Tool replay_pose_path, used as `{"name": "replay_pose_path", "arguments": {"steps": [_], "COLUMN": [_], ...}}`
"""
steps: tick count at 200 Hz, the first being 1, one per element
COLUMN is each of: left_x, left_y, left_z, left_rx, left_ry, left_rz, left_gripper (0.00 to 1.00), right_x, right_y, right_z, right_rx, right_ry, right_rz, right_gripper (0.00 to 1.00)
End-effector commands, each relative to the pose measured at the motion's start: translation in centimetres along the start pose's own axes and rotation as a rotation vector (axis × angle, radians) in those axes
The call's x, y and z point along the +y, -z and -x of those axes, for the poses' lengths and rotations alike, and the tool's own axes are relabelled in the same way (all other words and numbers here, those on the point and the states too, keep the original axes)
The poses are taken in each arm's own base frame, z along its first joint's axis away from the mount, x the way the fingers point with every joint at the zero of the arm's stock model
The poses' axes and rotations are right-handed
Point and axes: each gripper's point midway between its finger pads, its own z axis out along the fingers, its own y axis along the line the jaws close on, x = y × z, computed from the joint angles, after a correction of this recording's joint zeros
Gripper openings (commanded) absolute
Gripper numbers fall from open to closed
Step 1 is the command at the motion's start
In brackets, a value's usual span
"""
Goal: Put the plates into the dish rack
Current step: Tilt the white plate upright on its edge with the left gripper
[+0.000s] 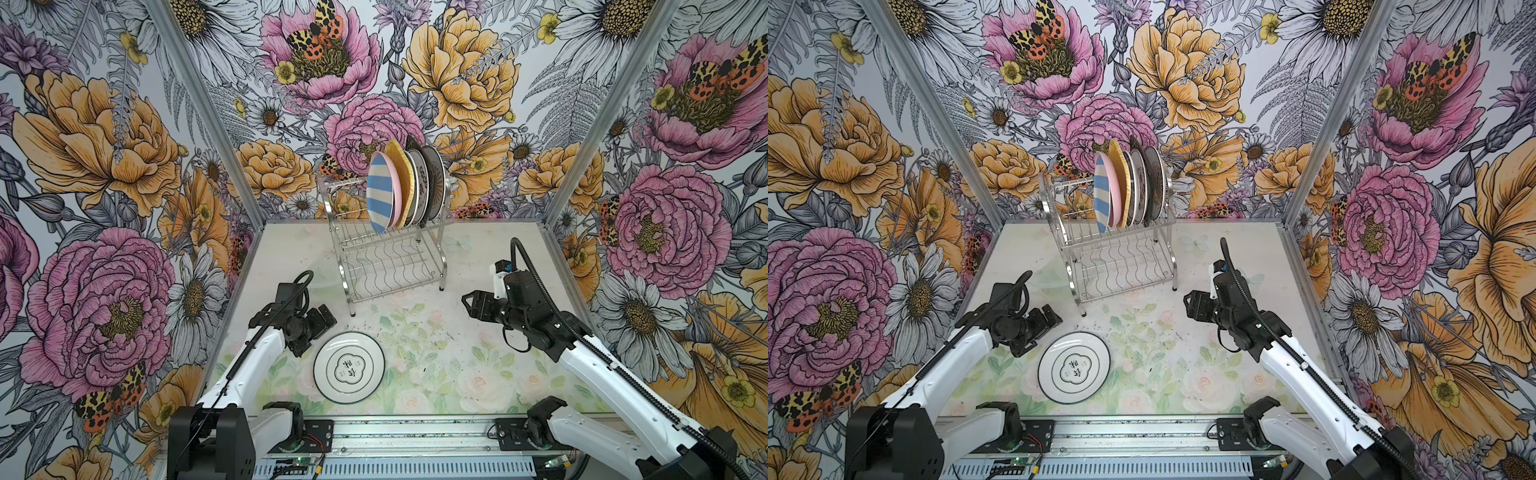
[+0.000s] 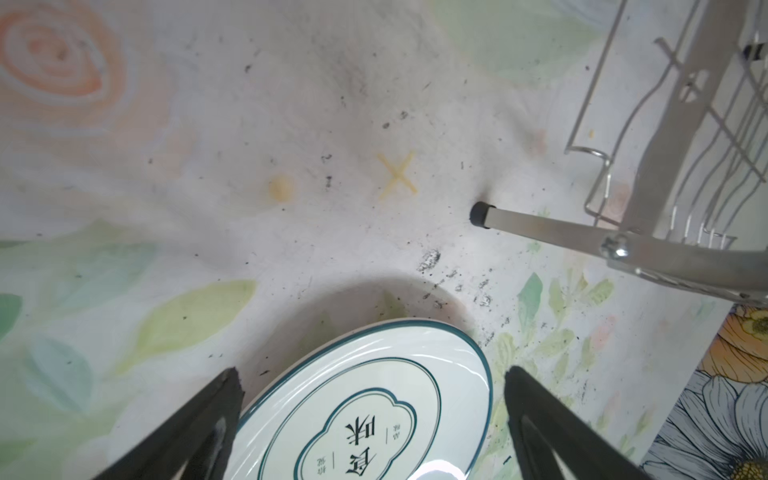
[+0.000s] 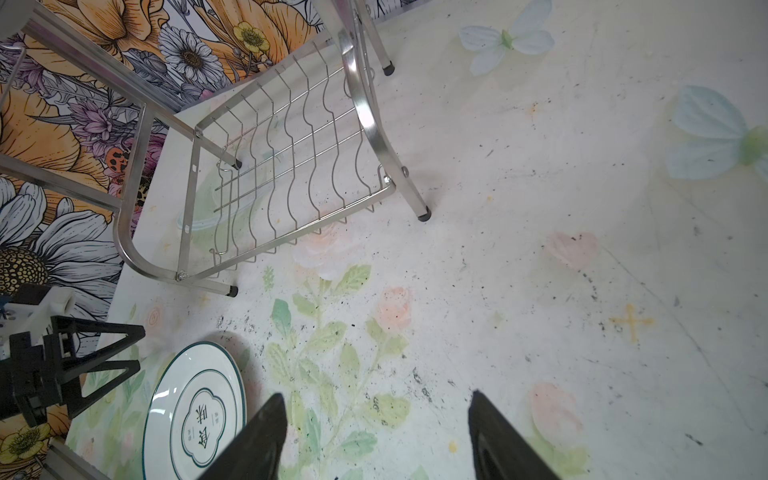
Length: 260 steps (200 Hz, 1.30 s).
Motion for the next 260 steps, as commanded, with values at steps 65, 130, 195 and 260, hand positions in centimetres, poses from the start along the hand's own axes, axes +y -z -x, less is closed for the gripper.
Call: {"name": "replay_pose_path", "arguments": {"steps": [65,130,195,260], "left_x": [2.8,-3.2,-9.2,-4.4], "left_y": [-1.9,-1.9,-3.3,-4.4], "left_z": [-5.7,-8.2,-11.4,-12.7], "left_rx": [0.081,0.136,0.22,0.239], "left_ry": [0.054,-0.106,-0.282,-0.298], "left_rz": [0.113,-0.08,-0.255,-0.211], "left_gripper": [0.99,0.99,0.99,0.81], "right_x": [0.4,0.6,0.9,0.8], "right_y": [0.4,0.1,0.0,-0.2], "right_z": [0.6,0.4,0.4,0.1], "right_rx": [-0.025,-0.008,0.004,0.015], "right_ry": [-0.004,-0.005,-0.006,-0.009], "right_rz": [0.025,0.034,0.043,0.047], "right_gripper": [0.7,0.7,0.7,0.7]}}
